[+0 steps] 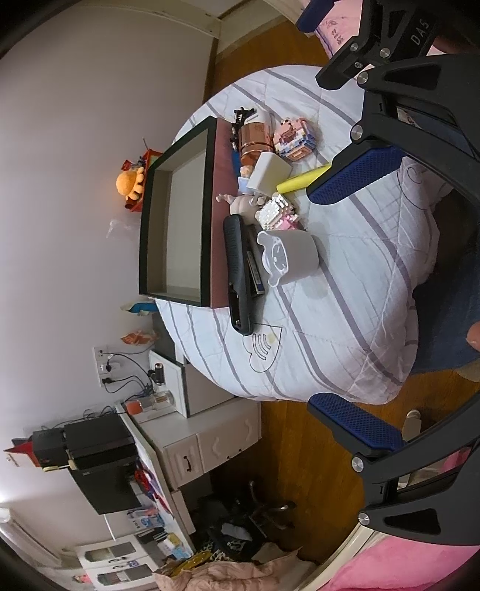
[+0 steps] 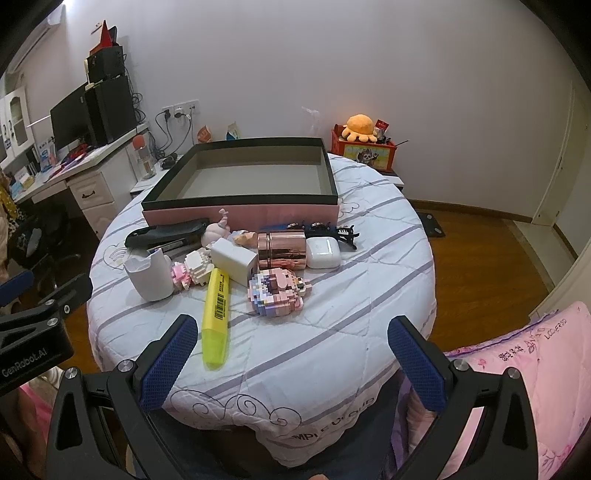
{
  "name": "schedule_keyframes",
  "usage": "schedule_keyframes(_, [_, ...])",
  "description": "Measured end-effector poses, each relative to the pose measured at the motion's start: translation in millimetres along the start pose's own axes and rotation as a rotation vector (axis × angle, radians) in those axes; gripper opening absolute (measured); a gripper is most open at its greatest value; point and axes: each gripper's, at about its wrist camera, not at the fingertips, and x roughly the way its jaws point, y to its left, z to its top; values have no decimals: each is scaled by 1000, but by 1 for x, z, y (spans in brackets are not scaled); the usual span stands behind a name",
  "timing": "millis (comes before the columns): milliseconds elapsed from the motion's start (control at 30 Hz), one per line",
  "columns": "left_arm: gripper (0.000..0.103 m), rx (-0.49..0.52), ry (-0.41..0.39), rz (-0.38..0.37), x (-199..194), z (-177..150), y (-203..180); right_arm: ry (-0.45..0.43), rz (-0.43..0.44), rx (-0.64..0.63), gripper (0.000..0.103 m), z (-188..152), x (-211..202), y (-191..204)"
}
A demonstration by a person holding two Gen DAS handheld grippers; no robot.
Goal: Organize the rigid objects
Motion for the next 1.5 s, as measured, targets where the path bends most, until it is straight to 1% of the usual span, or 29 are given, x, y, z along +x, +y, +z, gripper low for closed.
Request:
schedule_keyframes(733, [103,5,3,-4,2,-3,-7,3,3,-4,103,-1,1,0])
schedule_keyframes(1500, [103,-1,14,-10,5,-6,-3,6,4,-3,103,0,1,-3])
